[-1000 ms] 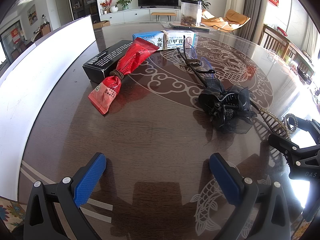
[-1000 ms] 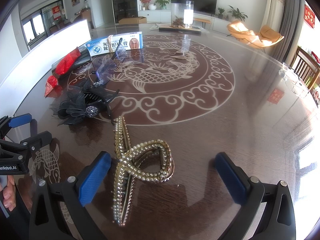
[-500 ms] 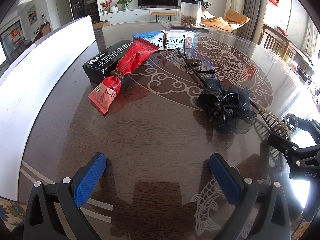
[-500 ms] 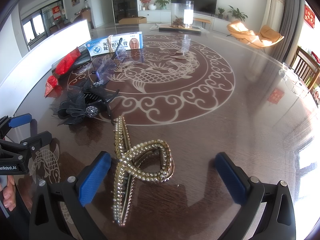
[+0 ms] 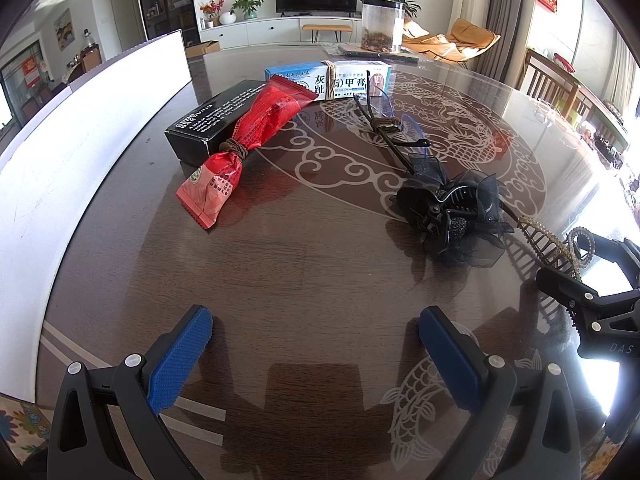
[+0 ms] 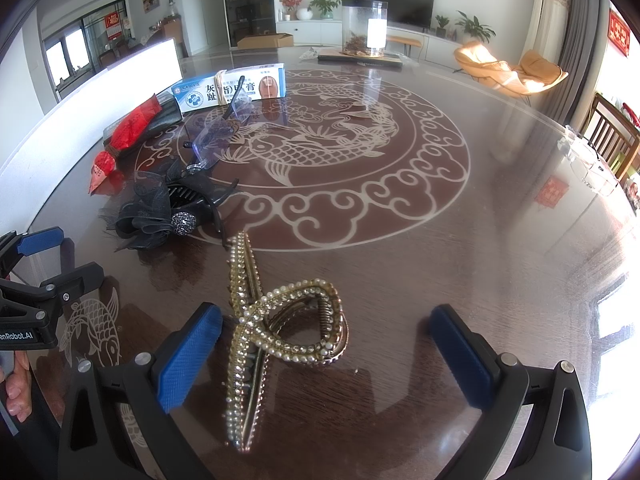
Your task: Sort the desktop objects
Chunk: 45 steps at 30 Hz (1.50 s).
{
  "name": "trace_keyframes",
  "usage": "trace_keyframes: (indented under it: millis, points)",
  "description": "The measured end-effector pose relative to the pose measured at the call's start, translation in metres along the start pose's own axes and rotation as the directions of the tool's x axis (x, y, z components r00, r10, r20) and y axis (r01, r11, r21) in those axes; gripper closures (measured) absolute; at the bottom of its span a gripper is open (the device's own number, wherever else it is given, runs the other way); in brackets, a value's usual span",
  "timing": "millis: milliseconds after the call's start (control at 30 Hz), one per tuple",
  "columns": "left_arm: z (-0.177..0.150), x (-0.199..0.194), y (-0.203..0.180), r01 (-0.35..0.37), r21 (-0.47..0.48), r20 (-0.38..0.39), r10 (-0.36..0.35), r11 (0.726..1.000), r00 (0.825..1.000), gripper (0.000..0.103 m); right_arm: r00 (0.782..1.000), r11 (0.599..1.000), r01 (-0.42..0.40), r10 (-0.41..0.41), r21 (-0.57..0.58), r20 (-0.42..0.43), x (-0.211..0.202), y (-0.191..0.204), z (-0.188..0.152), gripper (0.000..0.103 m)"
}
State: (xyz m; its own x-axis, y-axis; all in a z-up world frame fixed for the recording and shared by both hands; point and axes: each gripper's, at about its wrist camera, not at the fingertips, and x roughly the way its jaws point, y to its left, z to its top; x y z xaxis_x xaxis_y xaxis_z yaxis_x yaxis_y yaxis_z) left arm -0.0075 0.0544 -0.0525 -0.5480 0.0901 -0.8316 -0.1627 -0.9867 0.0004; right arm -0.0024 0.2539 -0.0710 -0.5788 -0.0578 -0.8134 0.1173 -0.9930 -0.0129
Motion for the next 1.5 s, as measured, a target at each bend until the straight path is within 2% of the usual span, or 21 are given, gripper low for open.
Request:
trace_keyframes:
  millis: [1233,1333,1500]
  points:
    - [0.000,-0.001,0.002,0.008,-0.002,-0.006,-0.008,1.000,1.000,0.000,1.000,1.000,0.000,0.000,0.000,0.000,0.001,0.000,0.000,0.000]
    - [0.001,-0.003,0.009,0.021,-0.033,-0.010,-0.021,0.999,1.000,0.000,1.000,1.000,0.000,0.000,0.000,0.000,0.001,0.000,0.000,0.000]
    - [0.002,-0.013,0.040,0.046,-0.165,0.026,-0.043,0.985,0.999,0.000,1.000,1.000,0.000,0.000,0.000,0.000,0.000,0.000,0.000,0.000]
